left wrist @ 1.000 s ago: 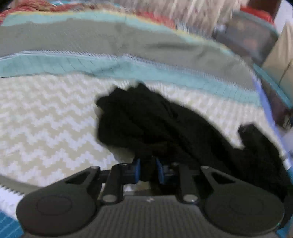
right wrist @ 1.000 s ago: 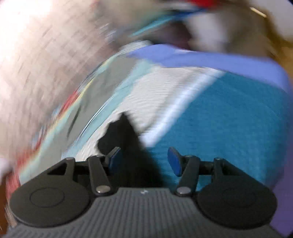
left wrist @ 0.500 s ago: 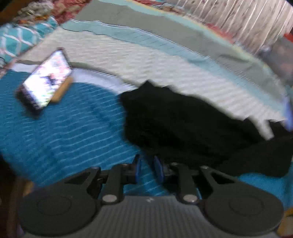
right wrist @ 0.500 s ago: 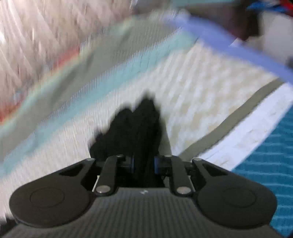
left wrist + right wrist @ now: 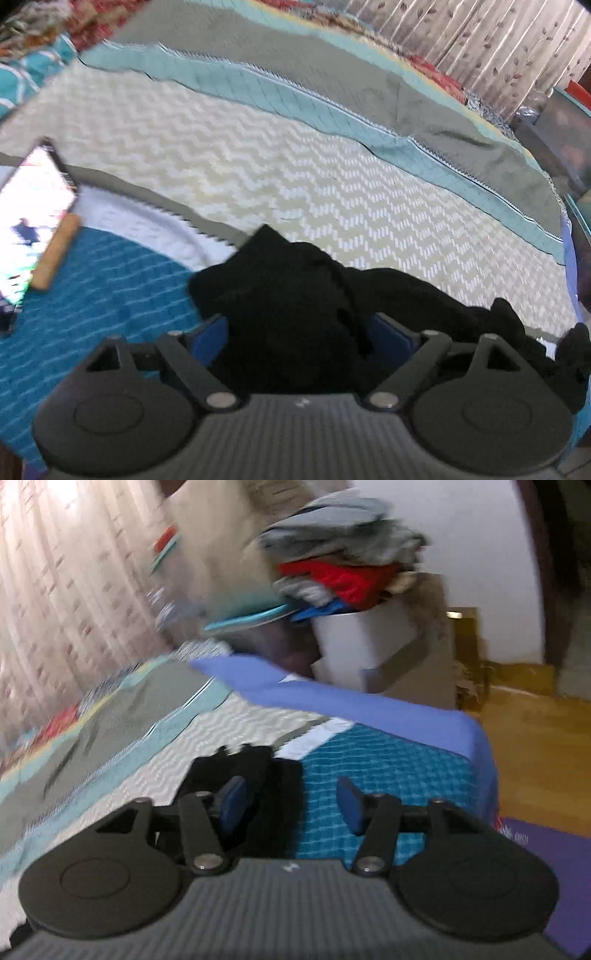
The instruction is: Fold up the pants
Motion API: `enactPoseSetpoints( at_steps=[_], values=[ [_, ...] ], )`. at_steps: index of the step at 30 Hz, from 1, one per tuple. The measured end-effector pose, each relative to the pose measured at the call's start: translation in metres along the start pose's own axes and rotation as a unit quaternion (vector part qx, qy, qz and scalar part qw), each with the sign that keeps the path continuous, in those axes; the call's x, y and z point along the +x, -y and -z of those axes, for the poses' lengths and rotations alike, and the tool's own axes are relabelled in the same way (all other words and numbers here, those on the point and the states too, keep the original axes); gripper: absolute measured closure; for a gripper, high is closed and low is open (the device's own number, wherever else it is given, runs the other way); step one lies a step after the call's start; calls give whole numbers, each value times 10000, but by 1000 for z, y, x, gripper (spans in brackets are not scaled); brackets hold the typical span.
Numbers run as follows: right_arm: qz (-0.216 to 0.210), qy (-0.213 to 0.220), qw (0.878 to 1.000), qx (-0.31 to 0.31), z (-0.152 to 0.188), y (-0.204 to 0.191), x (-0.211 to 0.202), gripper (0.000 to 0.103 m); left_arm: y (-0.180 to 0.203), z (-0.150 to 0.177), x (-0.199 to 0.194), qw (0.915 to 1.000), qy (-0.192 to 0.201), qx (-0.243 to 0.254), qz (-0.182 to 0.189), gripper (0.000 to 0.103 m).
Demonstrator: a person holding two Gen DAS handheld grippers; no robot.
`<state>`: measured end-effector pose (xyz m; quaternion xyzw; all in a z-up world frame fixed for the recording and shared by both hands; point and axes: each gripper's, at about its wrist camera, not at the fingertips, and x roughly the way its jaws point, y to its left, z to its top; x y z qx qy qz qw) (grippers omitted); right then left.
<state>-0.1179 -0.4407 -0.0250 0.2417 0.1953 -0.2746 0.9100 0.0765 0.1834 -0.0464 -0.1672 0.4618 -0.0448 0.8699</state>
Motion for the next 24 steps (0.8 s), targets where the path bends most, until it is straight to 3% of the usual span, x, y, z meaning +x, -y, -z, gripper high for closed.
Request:
enactPoseSetpoints(
  at_steps=[3, 5, 7, 11, 12, 13, 14, 15, 17, 20, 22, 24],
  values=[
    [-124, -367, 9992, -65, -5, -21, 43, 27, 7, -2, 17, 9999, -82, -38, -84, 25],
    [128, -670, 9977, 24, 1, -28, 71, 26, 13, 0, 21, 9998, -64, 13, -205, 49],
    [562, -761, 9947, 403, 1, -18, 99, 26, 17, 1, 21, 9996, -86, 37, -282, 83],
    [221, -980, 9859, 1338, -4, 2, 127, 34, 27, -4, 6, 9993, 93, 148, -323, 89],
    [263, -917, 9878, 1230, -6, -1, 128, 45, 29, -6, 0, 9992, 164, 167, -335, 90],
    [164, -932, 9912, 924, -10, -6, 131, 82, 29, -9, -8, 9991, 262, 138, -311, 90],
    [161, -947, 9932, 660, -14, -14, 129, 87, 28, -12, -18, 9989, 375, 46, -261, 90],
    [148, -855, 9947, 543, -21, -20, 119, 88, 23, -17, -31, 9985, 502, -134, -143, 91],
    [-60, -181, 9965, 810, -40, -18, 89, 88, 11, -23, -56, 9960, 682, -543, 177, 91],
    [-327, 599, 9903, 1214, -55, -8, 43, 87, -11, -28, -85, 9879, 873, -1117, 632, 92],
    [-356, 784, 9904, 1082, -56, -4, 20, 87, -24, -27, -94, 9826, 960, -1374, 797, 92],
    [-222, 667, 9951, 698, -49, -3, 18, 86, -33, -28, -93, 9811, 937, -1478, 827, 92]
  ],
)
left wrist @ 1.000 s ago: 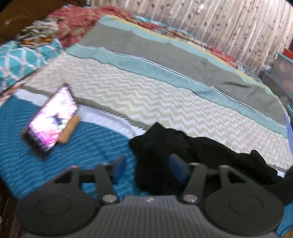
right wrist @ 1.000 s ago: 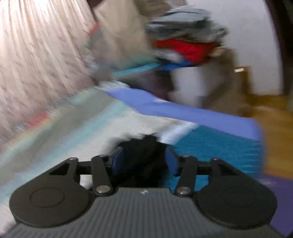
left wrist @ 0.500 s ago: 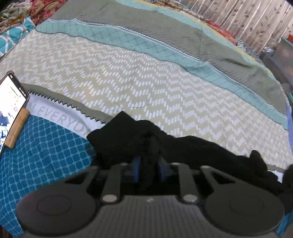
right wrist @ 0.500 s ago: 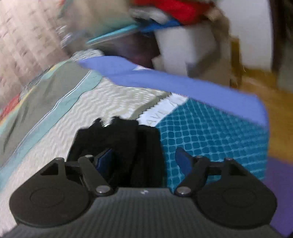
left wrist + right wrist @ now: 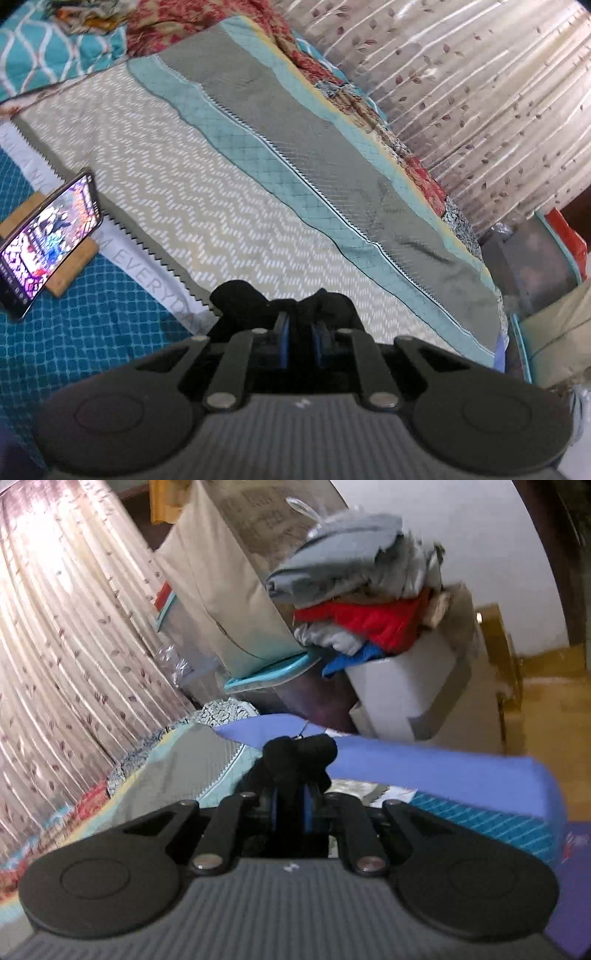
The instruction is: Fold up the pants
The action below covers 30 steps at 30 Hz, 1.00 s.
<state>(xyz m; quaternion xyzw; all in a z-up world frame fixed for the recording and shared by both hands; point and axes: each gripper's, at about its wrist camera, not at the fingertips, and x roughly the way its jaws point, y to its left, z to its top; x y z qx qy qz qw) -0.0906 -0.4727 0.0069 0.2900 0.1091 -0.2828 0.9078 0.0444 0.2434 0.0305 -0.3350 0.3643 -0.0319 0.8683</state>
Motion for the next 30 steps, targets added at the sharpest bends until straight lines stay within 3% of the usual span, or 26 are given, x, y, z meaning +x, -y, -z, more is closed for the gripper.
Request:
enactPoseSetpoints(
  at_steps=[3, 5, 7, 9, 14, 21, 22, 24, 27, 30],
  values=[
    [554, -662, 9936, -724, 26, 8, 17, 67, -7, 2, 15, 9995, -136, 24, -295, 92],
    [1028, -899, 9893, -516, 42, 29, 14, 65, -12, 8, 25, 9992, -285, -41, -277, 92],
    [1137, -995, 9882, 250, 50, 58, 2, 64, -15, 12, 32, 9988, -363, -52, -323, 92],
    [987, -971, 9862, 912, 54, 78, -15, 64, -18, 13, 34, 9987, -391, -56, -326, 92],
    [86, -1347, 9804, 1438, 64, 77, -29, 63, -19, 12, 32, 9990, -364, -66, -249, 92],
    [-59, -1738, 9698, 1712, 71, 59, 6, 62, -12, 13, 28, 9992, -323, -22, -249, 92],
    [-128, -1825, 9696, 1624, 73, 54, 16, 68, -10, 12, 28, 9992, -314, -11, -257, 92],
    [-153, -1913, 9729, 1291, 67, 41, 22, 95, -8, 10, 30, 9991, -312, 0, -286, 92],
    [-632, -1436, 9760, 1507, 34, 24, 22, 96, -3, 0, 36, 9991, -324, 29, -281, 92],
    [-921, -1005, 9823, 1287, -13, -15, 42, 96, 13, -20, 54, 9992, -279, 173, -245, 92]
  ],
)
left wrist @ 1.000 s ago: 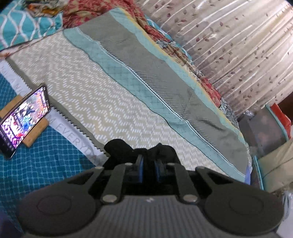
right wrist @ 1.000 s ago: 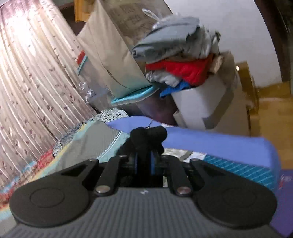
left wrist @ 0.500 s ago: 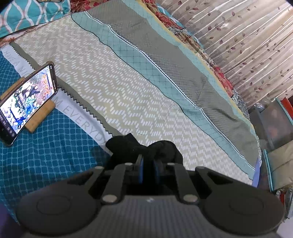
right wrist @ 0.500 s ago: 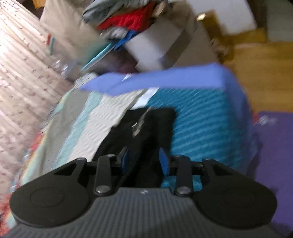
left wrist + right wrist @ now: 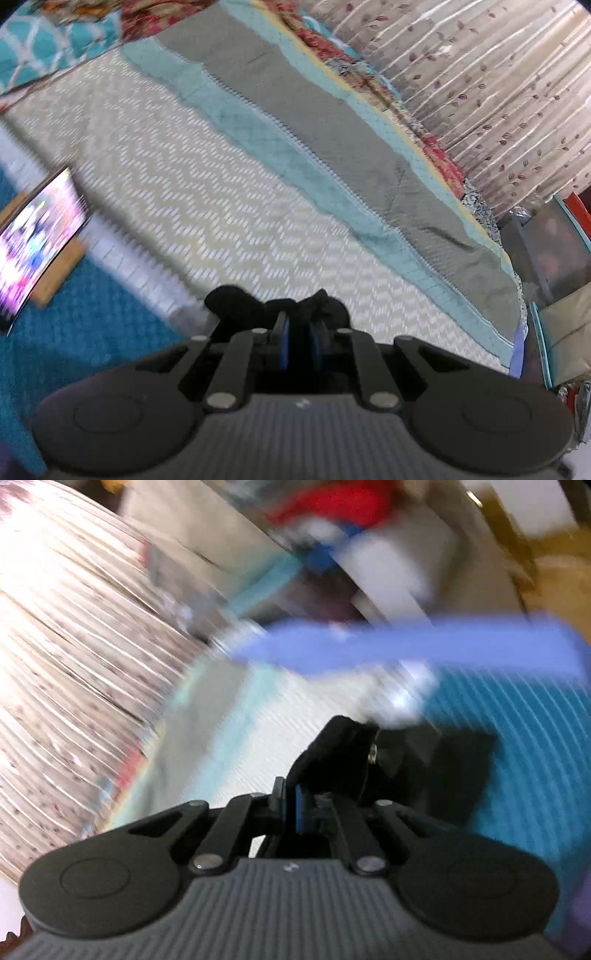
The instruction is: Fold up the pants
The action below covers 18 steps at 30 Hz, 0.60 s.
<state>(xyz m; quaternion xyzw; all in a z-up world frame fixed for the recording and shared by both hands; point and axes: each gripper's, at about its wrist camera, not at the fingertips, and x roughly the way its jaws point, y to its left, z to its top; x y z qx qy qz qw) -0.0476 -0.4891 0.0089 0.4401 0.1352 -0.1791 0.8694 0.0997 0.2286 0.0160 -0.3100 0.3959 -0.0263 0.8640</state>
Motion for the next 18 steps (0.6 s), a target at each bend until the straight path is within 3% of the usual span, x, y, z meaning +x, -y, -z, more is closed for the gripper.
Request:
enactPoseSetpoints(
  at_steps=[3, 5, 6, 7, 8, 9, 11, 12, 14, 18],
  values=[
    [-63, 180, 9998, -80, -40, -56, 56, 96, 40, -37, 42, 9995, -58, 314, 5, 91],
    [240, 323, 9991, -139, -56, -87, 99, 89, 72, -55, 76, 9977, -78, 669, -108, 77],
    [430, 335, 9979, -357, -58, -98, 115, 72, 88, -63, 94, 9960, -70, 838, -292, 51],
    [812, 327, 9942, -625, -56, -110, 130, 48, 98, -65, 108, 9942, -27, 920, -560, 43],
    [1149, 383, 9904, -664, -47, -116, 135, 47, 103, -62, 116, 9926, 2, 934, -773, 46],
    [1027, 348, 9922, -615, -38, -113, 133, 47, 103, -58, 119, 9923, -49, 942, -805, 46],
    [310, 25, 9969, -726, -15, -97, 121, 50, 90, -39, 117, 9932, -265, 1038, -452, 45],
    [251, -80, 9955, -912, -3, -89, 110, 49, 79, -28, 110, 9922, -323, 1125, -433, 45],
    [240, -130, 9914, -1276, 19, -55, 81, 49, 53, -9, 93, 9899, -283, 1252, -599, 41],
    [750, 22, 9898, -1209, 35, 25, 20, 48, -13, 25, 56, 9887, -321, 978, -1086, 18]
  ],
)
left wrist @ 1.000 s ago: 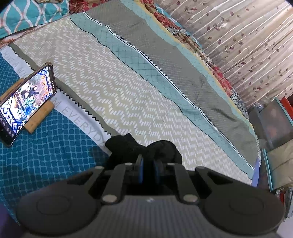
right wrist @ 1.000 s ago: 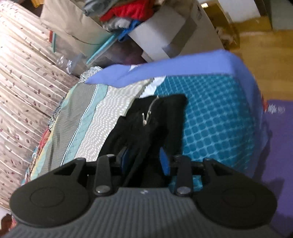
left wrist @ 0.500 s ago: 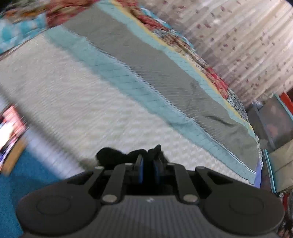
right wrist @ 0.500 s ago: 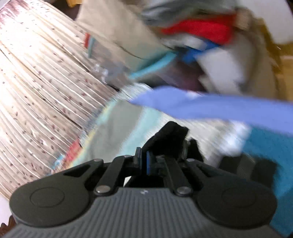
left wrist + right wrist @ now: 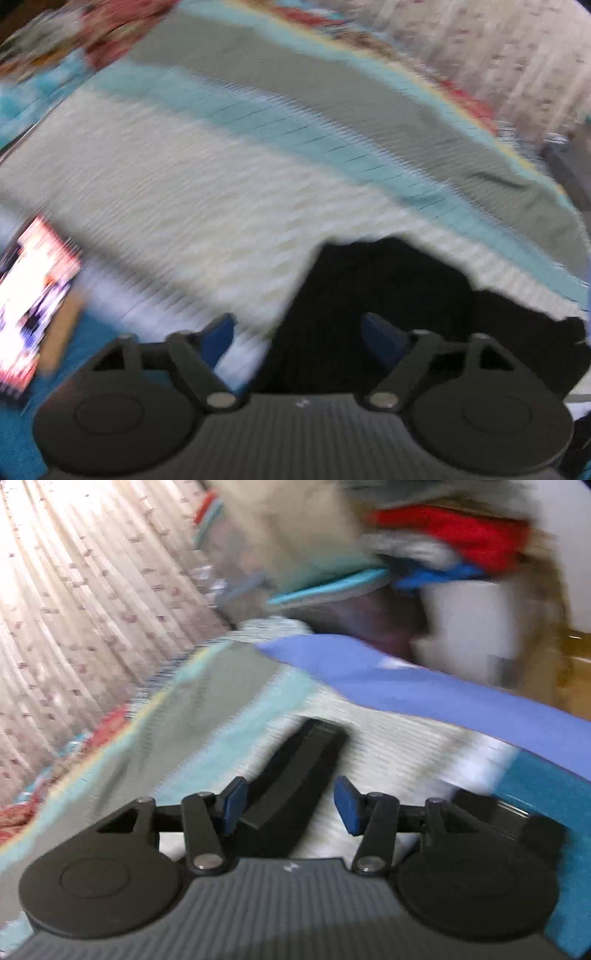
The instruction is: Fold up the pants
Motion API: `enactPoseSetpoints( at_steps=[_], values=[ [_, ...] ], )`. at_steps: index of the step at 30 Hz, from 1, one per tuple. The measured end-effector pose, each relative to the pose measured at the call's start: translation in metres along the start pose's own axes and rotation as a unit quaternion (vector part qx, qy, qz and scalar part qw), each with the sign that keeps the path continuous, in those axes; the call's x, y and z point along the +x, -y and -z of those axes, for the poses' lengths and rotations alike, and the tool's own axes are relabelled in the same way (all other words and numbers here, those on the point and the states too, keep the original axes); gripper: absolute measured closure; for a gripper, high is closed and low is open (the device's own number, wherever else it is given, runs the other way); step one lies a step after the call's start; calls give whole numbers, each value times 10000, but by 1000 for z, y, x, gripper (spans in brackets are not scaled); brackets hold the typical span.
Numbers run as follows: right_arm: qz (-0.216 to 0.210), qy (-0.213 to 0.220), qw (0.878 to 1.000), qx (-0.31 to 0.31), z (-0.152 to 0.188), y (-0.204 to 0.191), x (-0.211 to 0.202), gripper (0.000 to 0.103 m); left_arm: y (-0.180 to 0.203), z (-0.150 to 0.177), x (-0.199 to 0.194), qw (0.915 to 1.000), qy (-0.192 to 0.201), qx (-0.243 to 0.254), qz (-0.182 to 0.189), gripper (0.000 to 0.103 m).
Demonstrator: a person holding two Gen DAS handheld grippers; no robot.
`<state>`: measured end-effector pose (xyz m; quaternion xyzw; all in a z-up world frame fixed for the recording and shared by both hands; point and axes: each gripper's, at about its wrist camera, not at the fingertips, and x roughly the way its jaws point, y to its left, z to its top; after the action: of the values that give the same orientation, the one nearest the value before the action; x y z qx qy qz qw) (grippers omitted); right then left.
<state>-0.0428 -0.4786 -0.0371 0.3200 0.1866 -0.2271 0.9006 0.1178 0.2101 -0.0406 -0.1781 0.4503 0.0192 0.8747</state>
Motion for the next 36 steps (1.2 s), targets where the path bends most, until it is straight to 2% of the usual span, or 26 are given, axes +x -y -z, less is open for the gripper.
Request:
enactPoseSetpoints(
  at_steps=[3, 6, 8, 10, 12, 14, 15, 17, 18, 19, 20, 21, 23, 26, 30, 32, 33, 35, 36],
  values=[
    [455, 91, 9961, 755, 24, 62, -34, 46, -39, 32, -6, 9981, -349, -517, -10, 17],
    [716, -50, 9890, 1292, 47, 96, -50, 46, -59, 58, -4, 9912, -677, -1051, 428, 15],
    [540, -9, 9874, 1488, 54, 103, -54, 46, -60, 72, 0, 9855, -811, -1283, 764, 15],
    [467, 28, 9873, 1517, 53, 101, -52, 46, -53, 80, 7, 9820, -924, -1352, 945, 13],
    [247, -11, 9879, 1533, 53, 99, -52, 46, -44, 84, 13, 9812, -937, -1323, 1050, 8],
    [98, -103, 9874, 1574, 53, 94, -39, 46, -33, 88, 20, 9834, -853, -1234, 1022, 9],
    [94, -114, 9871, 1595, 53, 93, -32, 46, -28, 90, 23, 9844, -825, -1224, 958, 14],
    [121, -98, 9867, 1620, 51, 92, -22, 46, -17, 90, 23, 9897, -701, -1054, 664, 48],
    [169, -110, 9866, 1619, 48, 89, -18, 52, -14, 88, 22, 9908, -735, -962, 603, 70],
    [240, -179, 9866, 1605, 44, 87, -16, 88, -13, 89, 20, 9894, -802, -1000, 685, 73],
    [304, -277, 9863, 1598, 40, 87, -14, 92, -14, 89, 14, 9881, -780, -1120, 714, 74],
    [356, -191, 9862, 1604, 36, 86, -22, 93, -16, 88, 5, 9887, -705, -1132, 684, 76],
    [290, 224, 9856, 1651, 29, 85, -47, 93, -20, 87, -22, 9904, -458, -1104, 694, 77],
    [35, 766, 9772, 1980, 24, 93, -89, 93, -29, 91, -60, 9894, -280, -1152, 836, 77],
    [168, 1126, 9728, 2019, 23, 109, -130, 93, -35, 99, -90, 9895, -225, -1165, 828, 77],
    [302, 1048, 9747, 1953, 27, 118, -134, 93, -40, 110, -88, 9901, -351, -1131, 748, 77],
    [511, 923, 9766, 1872, 31, 122, -131, 93, -40, 117, -82, 9913, -433, -1058, 656, 76],
    [901, 582, 9787, 1751, 41, 125, -118, 91, -42, 130, -66, 9915, -675, -1010, 455, 68],
    [1247, 322, 9782, 1632, 46, 128, -109, 88, -44, 136, -57, 9908, -833, -1019, 330, 63]
  ],
)
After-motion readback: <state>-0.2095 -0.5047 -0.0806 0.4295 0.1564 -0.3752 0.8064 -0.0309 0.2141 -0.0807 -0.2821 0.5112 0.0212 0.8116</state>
